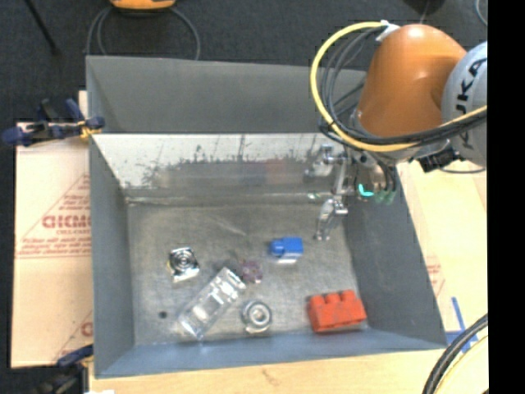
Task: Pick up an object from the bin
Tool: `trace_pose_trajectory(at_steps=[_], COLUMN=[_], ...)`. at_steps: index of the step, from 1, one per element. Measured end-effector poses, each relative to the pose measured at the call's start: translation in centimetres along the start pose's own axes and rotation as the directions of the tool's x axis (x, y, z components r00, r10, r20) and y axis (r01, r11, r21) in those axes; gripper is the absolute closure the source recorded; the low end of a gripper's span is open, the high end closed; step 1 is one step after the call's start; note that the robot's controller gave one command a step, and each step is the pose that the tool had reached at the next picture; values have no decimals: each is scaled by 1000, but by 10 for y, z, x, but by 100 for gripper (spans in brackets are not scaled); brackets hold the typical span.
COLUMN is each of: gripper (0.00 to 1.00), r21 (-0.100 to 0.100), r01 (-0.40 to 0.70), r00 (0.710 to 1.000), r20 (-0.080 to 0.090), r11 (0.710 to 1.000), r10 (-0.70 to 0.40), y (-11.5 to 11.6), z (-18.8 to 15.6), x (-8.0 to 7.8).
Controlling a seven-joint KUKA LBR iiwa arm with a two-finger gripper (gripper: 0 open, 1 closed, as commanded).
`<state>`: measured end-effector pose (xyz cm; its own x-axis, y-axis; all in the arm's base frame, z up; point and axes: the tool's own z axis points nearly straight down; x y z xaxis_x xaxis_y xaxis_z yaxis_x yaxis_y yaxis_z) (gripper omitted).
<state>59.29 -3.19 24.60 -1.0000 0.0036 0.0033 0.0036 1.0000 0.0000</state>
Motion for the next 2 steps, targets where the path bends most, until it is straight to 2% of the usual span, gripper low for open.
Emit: trace_pose_trajectory(at_steps=[1,2], gripper=[0,0], r21=[0,-3], r01=[302,201], r00=[953,980], r20=[1,11], r11=[953,980], r10=[-302,-201], y=[27,-11], z=[125,174], x=[16,4])
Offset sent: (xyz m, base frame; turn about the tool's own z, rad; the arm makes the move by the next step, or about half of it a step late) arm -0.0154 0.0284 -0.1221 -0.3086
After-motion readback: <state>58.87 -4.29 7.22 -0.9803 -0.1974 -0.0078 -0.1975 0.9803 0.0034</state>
